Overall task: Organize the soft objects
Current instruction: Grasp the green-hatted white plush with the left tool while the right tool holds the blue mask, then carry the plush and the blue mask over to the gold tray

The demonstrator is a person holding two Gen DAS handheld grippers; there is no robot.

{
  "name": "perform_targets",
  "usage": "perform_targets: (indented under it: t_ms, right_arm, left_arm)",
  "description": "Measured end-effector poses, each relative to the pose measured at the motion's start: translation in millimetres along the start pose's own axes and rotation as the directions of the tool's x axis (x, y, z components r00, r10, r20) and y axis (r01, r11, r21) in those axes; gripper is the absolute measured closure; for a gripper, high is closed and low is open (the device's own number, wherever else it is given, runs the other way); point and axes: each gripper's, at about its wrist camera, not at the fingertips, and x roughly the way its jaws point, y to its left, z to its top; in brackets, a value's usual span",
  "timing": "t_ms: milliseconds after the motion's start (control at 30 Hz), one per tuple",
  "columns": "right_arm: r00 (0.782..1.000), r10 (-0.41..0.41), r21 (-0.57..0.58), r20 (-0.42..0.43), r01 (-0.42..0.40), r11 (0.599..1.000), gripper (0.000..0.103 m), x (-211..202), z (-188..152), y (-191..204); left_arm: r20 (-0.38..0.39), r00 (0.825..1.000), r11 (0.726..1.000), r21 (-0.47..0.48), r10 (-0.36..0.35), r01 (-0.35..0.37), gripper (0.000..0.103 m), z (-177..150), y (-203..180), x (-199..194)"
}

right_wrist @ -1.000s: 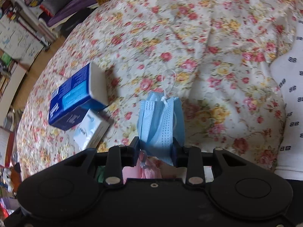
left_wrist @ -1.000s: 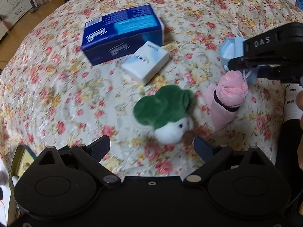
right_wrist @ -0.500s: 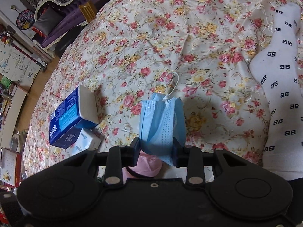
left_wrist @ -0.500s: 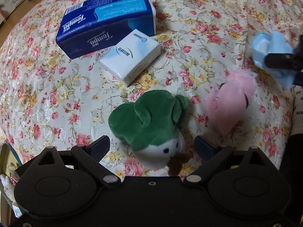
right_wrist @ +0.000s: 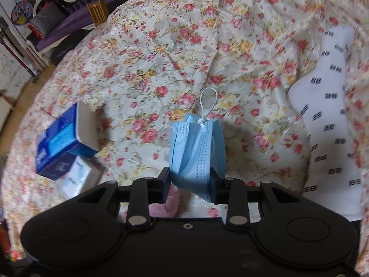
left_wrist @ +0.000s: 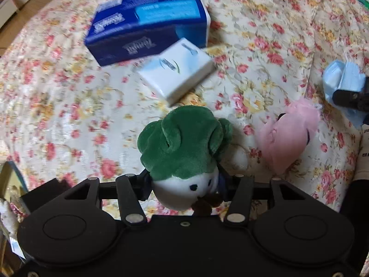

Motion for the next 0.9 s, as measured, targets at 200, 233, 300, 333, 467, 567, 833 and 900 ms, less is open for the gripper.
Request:
perform_targets:
  t_ms: [200,233,300,333,467,567,833,900]
  right_arm:
    - [1.0,-0.01,-0.042,-0.004,0.009,0.999,0.071,1.9,-6.2,9.9]
    - [1.0,-0.019,-0.049,0.001,0.019,0.999,0.071,1.8,-7.4,11.9]
    - [0.999,-0.032,-0.064,0.012,0.033,0.997,0.071,-0.2,-9.5,15.7]
    - [0.999,-0.034,-0.069,0.019,0.035,0.997,0.071,-2.5,-10.4,17.4]
    - [0.997,-0.039,-0.095,0.064,0.045,0.994,0.071,-19.2,-14.5,23.2]
    - [0.995,-0.038,-0.123,0.093,0.049,0.991,0.071,-33.0,-23.0,28.7]
    - [0.991,0.039,-0.234,0.126,-0.008,0.972,0.071,-76.2,-60.7,60.4]
    - [0.991,0.077,-0.272,0.113,-0.044,0.961,0.071,-88.3,-72.6,72.4]
  left_arm:
    - [0.053,0.998,1.0,-0.002,-0.018,0.018,0.052,-9.8,17.5,-42.0]
    - [0.064,0.998,1.0,-0.001,-0.02,0.02,0.052,-11.3,20.8,-48.2]
    - [0.085,0.996,1.0,-0.001,-0.022,0.022,0.052,-15.0,29.5,-58.8]
    - [0.093,0.995,1.0,0.0,-0.021,0.021,0.052,-18.5,35.2,-64.8]
    - [0.126,0.992,1.0,-0.019,0.006,-0.004,0.051,-31.9,65.8,-85.4]
    - [0.137,0.99,0.998,-0.047,0.045,-0.039,0.051,-44.4,91.3,-96.7]
    - [0.134,0.981,0.98,-0.162,0.141,-0.119,0.051,-80.0,169.1,-111.2]
    - [0.122,0.979,0.97,-0.202,0.162,-0.136,0.051,-90.4,189.5,-111.7]
